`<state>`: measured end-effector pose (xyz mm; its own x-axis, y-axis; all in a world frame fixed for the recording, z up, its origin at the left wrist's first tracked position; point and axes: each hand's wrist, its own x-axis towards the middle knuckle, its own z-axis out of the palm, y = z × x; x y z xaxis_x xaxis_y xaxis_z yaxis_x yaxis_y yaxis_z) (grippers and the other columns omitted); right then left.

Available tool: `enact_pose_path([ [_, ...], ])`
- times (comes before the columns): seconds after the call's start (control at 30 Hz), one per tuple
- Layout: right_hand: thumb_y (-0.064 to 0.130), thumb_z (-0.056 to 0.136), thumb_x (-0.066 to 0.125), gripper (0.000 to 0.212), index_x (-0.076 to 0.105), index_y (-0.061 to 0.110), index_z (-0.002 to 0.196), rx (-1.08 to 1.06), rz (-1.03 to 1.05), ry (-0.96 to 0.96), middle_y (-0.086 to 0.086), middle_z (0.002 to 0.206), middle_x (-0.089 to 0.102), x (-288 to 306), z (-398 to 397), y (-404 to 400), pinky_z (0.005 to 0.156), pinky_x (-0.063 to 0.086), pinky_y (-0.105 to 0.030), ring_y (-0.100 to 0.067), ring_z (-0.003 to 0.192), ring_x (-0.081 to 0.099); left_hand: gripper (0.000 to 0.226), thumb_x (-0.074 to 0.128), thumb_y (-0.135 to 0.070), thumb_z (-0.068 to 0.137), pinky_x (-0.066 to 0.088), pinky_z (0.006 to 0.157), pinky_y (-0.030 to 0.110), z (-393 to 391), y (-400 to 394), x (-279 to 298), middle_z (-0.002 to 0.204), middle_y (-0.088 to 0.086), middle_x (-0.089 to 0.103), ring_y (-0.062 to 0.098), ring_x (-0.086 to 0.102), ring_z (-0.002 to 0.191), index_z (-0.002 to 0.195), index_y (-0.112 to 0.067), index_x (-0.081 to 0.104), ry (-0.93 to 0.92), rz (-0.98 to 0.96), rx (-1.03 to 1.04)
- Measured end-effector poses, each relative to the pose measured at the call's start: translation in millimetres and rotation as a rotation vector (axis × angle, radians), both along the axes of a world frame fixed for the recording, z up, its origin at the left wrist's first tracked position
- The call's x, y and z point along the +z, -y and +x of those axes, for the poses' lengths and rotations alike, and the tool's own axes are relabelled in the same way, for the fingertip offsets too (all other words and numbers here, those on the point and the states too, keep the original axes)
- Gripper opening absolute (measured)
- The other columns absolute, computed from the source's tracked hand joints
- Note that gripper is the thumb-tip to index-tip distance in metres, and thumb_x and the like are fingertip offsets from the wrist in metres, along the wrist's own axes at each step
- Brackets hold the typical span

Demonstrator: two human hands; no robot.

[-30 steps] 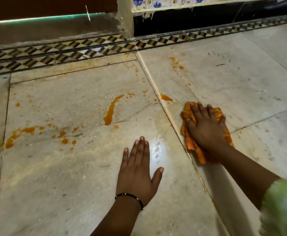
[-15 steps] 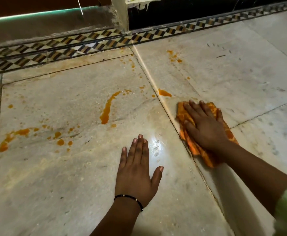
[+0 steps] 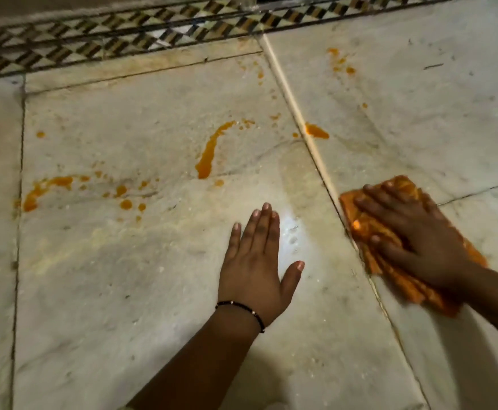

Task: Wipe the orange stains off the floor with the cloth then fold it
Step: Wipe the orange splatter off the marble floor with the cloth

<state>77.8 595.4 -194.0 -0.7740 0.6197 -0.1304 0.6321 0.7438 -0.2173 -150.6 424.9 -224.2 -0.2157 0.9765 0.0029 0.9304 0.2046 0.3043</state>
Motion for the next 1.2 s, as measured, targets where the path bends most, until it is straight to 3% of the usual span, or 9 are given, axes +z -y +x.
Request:
enact_pose_path([
  [0.17, 0.062, 0.089, 0.022, 0.066, 0.019, 0.039, 0.151, -0.51, 0.068, -0.001, 0.005, 0.16, 0.016, -9.3, -71.8, -51.6, 0.113, 0.001, -0.061, -0.022, 0.147, 0.008, 0.078, 0.031, -0.057, 0.088, 0.015, 0.117, 0.042, -11.6, -17.1, 6.2, 0.152, 0.014, 0.028, 0.028, 0.028, 0.139, 0.146, -0.004, 0.028, -0.057, 0.002, -0.045],
  [0.33, 0.065, 0.088, 0.018, 0.066, 0.016, 0.043, 0.15, -0.178, 0.071, -0.008, 0.009, 0.16, 0.014, -8.6, -90.5, -14.5, 0.114, 0.0, -0.056, -0.02, 0.148, 0.006, 0.085, 0.021, -0.066, 0.089, -0.003, 0.116, 0.045, -23.4, -37.1, -1.1, 0.159, 0.006, -0.002, 0.018, -0.004, 0.146, 0.151, -0.011, 0.002, -0.118, -0.059, -0.07],
  [0.4, 0.063, 0.088, 0.023, 0.063, 0.02, 0.044, 0.149, -0.127, 0.065, -0.013, 0.012, 0.159, 0.016, -6.1, -56.5, -6.6, 0.114, 0.004, -0.055, -0.019, 0.147, 0.009, 0.085, 0.021, -0.066, 0.089, -0.002, 0.117, 0.046, -23.4, -35.8, -3.1, 0.159, 0.006, -0.001, 0.019, -0.004, 0.146, 0.151, -0.011, 0.004, -0.108, -0.056, -0.067],
  [0.5, 0.063, 0.086, 0.024, 0.067, 0.021, 0.042, 0.149, -0.293, 0.064, 0.01, 0.008, 0.159, 0.017, 0.0, -23.9, -32.0, 0.113, 0.007, -0.058, -0.021, 0.147, 0.012, 0.084, 0.021, -0.065, 0.089, 0.001, 0.117, 0.046, -20.8, -35.8, -3.0, 0.159, 0.008, 0.001, 0.02, -0.002, 0.146, 0.151, -0.009, 0.006, -0.098, -0.012, -0.066],
  [0.63, 0.067, 0.086, 0.021, 0.069, 0.015, 0.042, 0.15, -0.498, 0.053, 0.037, 0.006, 0.161, 0.011, -5.6, -68.7, -90.1, 0.113, 0.002, -0.061, -0.022, 0.147, 0.005, 0.084, 0.022, -0.065, 0.089, 0.003, 0.117, 0.047, -22.1, -34.9, -3.7, 0.159, 0.008, 0.003, 0.02, 0.0, 0.146, 0.15, -0.008, 0.009, -0.09, -0.02, -0.061],
  [0.8, 0.063, 0.09, 0.024, 0.067, 0.013, 0.039, 0.151, -0.247, 0.059, 0.053, 0.005, 0.161, 0.011, -10.5, -129.4, -78.2, 0.113, -0.002, -0.06, -0.024, 0.148, 0.003, 0.085, 0.023, -0.065, 0.089, 0.004, 0.117, 0.047, -20.5, -35.7, -0.3, 0.159, 0.008, 0.003, 0.02, -0.001, 0.146, 0.15, -0.008, 0.009, -0.086, -0.029, -0.067],
  [0.93, 0.063, 0.088, 0.018, 0.069, 0.014, 0.038, 0.152, -0.091, 0.106, 0.029, 0.005, 0.161, 0.013, -10.1, -91.4, -21.0, 0.115, 0.0, -0.056, -0.023, 0.148, 0.004, 0.086, 0.021, -0.065, 0.088, 0.003, 0.117, 0.047, -21.0, -36.2, 1.2, 0.159, 0.009, 0.002, 0.02, -0.002, 0.146, 0.15, -0.007, 0.009, -0.074, -0.022, -0.063],
  [1.07, 0.067, 0.085, 0.021, 0.071, 0.016, 0.041, 0.151, -0.304, 0.096, 0.052, 0.005, 0.16, 0.015, -5.9, -47.7, -43.0, 0.113, 0.005, -0.06, -0.023, 0.147, 0.009, 0.086, 0.021, -0.065, 0.089, 0.001, 0.117, 0.045, -20.7, -36.0, -0.8, 0.159, 0.009, 0.003, 0.02, -0.001, 0.146, 0.15, -0.006, 0.009, -0.072, 0.001, -0.059],
  [1.2, 0.065, 0.088, 0.025, 0.067, 0.017, 0.04, 0.15, -0.491, 0.036, 0.047, 0.005, 0.161, 0.013, -3.5, -102.8, -92.8, 0.11, 0.002, -0.067, -0.025, 0.147, 0.004, 0.086, 0.019, -0.065, 0.089, 0.001, 0.117, 0.045, -21.0, -35.5, -0.8, 0.159, 0.009, 0.001, 0.02, -0.003, 0.146, 0.15, -0.006, 0.007, -0.081, -0.012, -0.055],
])
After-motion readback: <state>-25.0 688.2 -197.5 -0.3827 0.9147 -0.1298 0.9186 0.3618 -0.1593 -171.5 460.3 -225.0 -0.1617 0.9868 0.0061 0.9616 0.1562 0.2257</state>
